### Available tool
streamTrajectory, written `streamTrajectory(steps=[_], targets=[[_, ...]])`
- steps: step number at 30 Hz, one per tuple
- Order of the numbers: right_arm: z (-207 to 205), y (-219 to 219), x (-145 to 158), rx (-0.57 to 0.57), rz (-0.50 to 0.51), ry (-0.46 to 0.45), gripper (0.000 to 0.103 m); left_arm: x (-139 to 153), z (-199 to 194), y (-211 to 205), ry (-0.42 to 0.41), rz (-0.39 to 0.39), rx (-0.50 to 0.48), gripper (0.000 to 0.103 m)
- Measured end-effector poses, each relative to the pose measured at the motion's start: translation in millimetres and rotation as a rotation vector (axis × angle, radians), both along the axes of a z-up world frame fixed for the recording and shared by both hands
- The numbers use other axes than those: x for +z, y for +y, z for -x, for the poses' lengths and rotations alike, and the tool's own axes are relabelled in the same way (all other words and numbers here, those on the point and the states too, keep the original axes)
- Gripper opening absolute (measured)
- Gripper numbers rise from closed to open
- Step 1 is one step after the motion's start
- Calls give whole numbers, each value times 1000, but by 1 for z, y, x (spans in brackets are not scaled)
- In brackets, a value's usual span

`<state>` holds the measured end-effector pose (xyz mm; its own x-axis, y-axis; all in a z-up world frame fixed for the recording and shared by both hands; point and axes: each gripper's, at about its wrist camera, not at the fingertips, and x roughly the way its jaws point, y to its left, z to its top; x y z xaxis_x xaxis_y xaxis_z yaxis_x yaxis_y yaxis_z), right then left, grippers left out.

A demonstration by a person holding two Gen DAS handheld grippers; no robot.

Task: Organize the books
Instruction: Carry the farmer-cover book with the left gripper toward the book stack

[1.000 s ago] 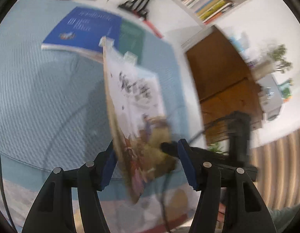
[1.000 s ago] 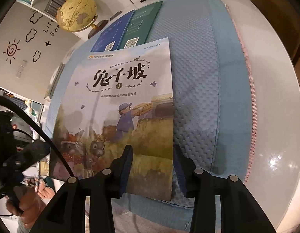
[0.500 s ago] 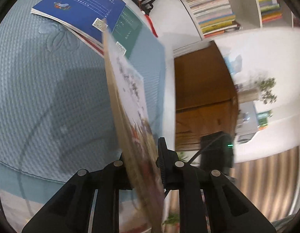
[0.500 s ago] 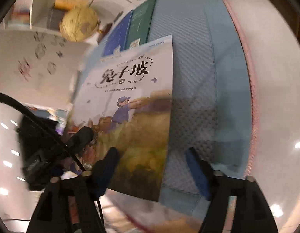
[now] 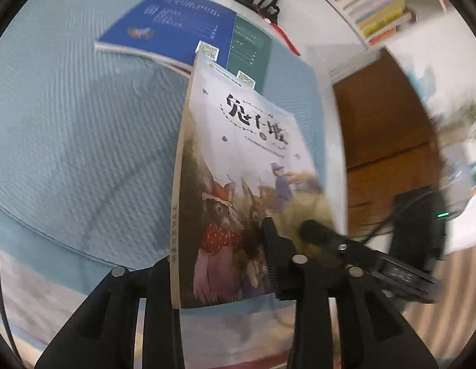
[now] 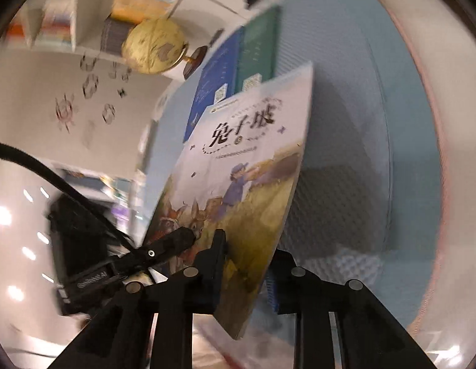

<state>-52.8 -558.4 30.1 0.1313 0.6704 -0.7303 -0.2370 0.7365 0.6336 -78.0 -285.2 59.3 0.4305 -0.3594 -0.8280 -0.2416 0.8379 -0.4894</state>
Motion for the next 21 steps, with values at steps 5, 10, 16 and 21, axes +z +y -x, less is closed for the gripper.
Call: streamTrajectory(steps=[5, 10, 16, 21], targets=[[19, 14, 22, 78, 146, -150, 23, 23, -4, -21, -24, -180, -96, 29], [49, 39, 48, 183, 318, -332, 23, 41, 0, -26, -67, -186, -175, 28], [65, 50, 70, 166, 323, -382, 24, 59, 14, -1, -106, -136, -213, 28], [80, 101, 100, 155, 312, -445, 24, 94, 34, 45, -182, -151, -220, 28]])
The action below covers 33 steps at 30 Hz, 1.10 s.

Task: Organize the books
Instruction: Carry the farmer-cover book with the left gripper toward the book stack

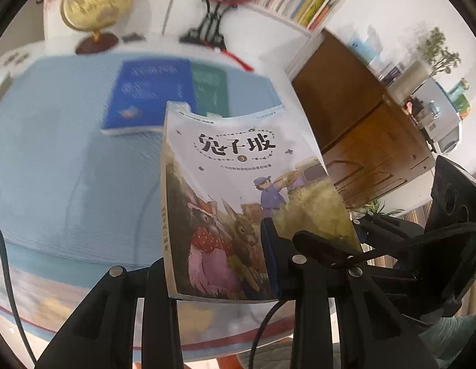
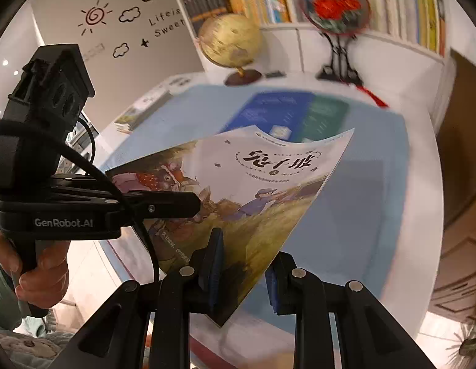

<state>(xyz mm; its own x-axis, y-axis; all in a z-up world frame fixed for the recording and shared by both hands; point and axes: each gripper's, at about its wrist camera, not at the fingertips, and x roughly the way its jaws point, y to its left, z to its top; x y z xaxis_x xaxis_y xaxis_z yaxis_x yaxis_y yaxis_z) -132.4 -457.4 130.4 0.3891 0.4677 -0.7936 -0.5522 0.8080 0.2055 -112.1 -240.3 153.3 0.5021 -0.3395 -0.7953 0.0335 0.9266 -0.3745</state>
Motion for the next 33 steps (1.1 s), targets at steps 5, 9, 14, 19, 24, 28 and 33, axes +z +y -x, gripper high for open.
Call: streamTrajectory(steps=[5, 9, 14, 19, 24, 28, 33], targets=[[4, 83, 19, -25, -62, -44, 24, 26, 23, 78, -67, -6, 34, 28], [13, 165, 22, -4, -76, -81, 24, 36, 48, 155, -105, -33, 66, 28], [23, 262, 14, 38, -83, -114, 25, 39, 73, 244, -124, -56, 127, 28], [21, 333, 7, 70, -146, -42, 25, 43, 90, 308, -131, -64, 183, 28], [5, 389, 4, 121, -162, -4, 26, 41, 94, 368, -146, -37, 230, 28], [-13, 432, -2, 128, -169, 9, 26, 39, 83, 411, -149, -46, 245, 28], [-51, 489, -14, 113, -166, 10, 26, 31, 47, 468, -141, -53, 225, 28]])
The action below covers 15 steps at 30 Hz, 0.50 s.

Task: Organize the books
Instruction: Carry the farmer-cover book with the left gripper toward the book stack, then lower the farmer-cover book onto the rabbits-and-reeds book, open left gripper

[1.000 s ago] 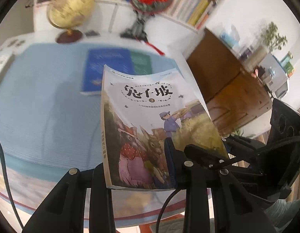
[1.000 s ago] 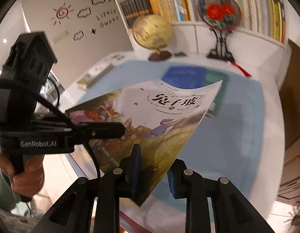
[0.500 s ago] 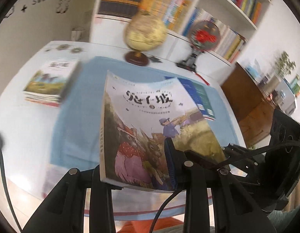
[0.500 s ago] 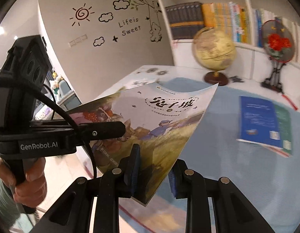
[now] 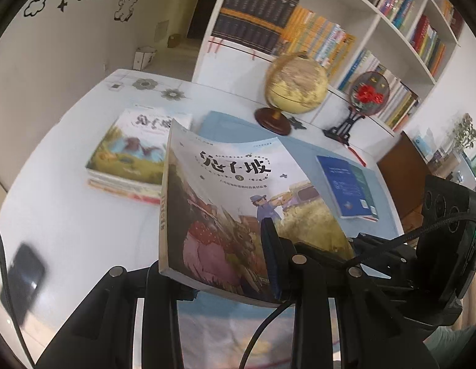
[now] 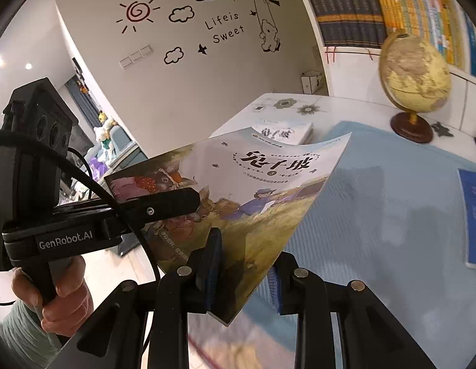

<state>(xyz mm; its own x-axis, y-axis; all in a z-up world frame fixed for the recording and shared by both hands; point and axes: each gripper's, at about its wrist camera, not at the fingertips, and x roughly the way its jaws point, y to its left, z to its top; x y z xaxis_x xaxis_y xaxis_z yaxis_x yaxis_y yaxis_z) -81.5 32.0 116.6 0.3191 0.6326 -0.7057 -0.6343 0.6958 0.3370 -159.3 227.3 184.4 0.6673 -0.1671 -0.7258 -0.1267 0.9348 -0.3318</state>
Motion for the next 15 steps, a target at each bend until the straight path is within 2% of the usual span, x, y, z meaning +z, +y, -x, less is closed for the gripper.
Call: streamTrajectory(steps=[5, 9, 15], targets=[[-49, 49, -14, -22, 27, 13, 26, -16, -48, 54, 46, 17, -32, 28], [-98, 93, -37, -49, 37, 49, 26, -39, -90, 103, 79, 43, -40, 28], [-133, 137, -60, -81, 90, 29, 26, -69, -130, 151, 91, 101, -30, 28]])
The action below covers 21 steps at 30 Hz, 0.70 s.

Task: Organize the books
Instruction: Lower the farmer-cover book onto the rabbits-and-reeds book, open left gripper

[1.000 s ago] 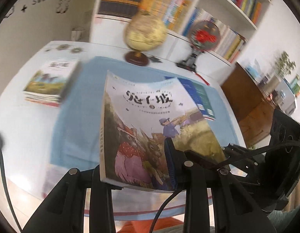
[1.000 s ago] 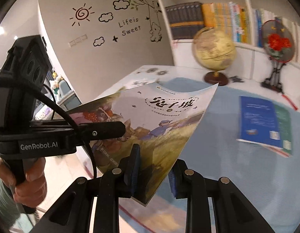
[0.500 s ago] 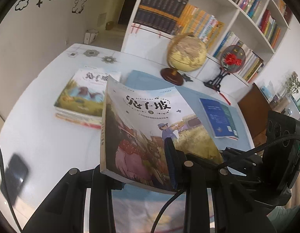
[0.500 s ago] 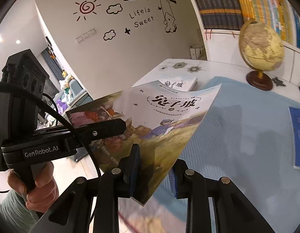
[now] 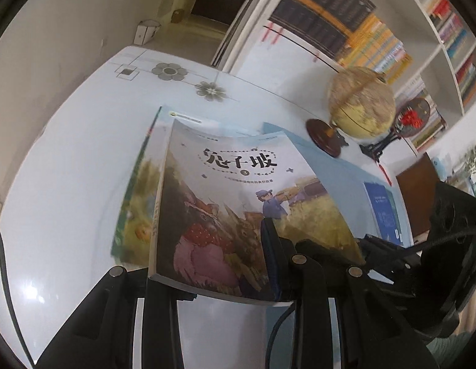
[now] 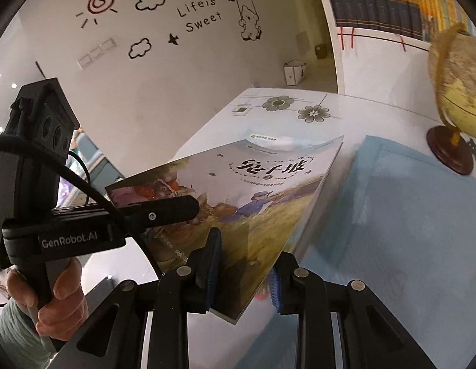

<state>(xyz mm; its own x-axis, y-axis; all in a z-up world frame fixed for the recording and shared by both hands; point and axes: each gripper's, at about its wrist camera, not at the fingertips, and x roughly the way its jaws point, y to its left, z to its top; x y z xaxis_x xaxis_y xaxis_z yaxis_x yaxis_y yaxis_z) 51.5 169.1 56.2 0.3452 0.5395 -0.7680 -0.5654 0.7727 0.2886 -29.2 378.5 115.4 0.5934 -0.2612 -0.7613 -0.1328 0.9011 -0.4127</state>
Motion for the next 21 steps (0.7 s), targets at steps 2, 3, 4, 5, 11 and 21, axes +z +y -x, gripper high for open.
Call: streamTrajectory(steps=[2, 3, 4, 5, 11, 21], targets=[[-7, 4, -5, -10, 1, 11, 27, -7, -8, 8, 0, 2, -9, 28], [-11, 6, -9, -16, -4, 28, 27, -10, -12, 11, 1, 6, -11, 28], [-13, 6, -11, -23, -7, 38, 27, -13, -15, 15, 3, 17, -14, 28], [-14, 6, -13, -32, -9, 47, 27, -18, -17, 18, 10, 32, -17, 28], [-23, 8, -29, -45, 8, 108, 27, -36, -16, 32, 44, 37, 23, 29], [-19, 28, -58, 0, 76, 139, 27, -55, 5, 45, 106, -44, 132, 30]])
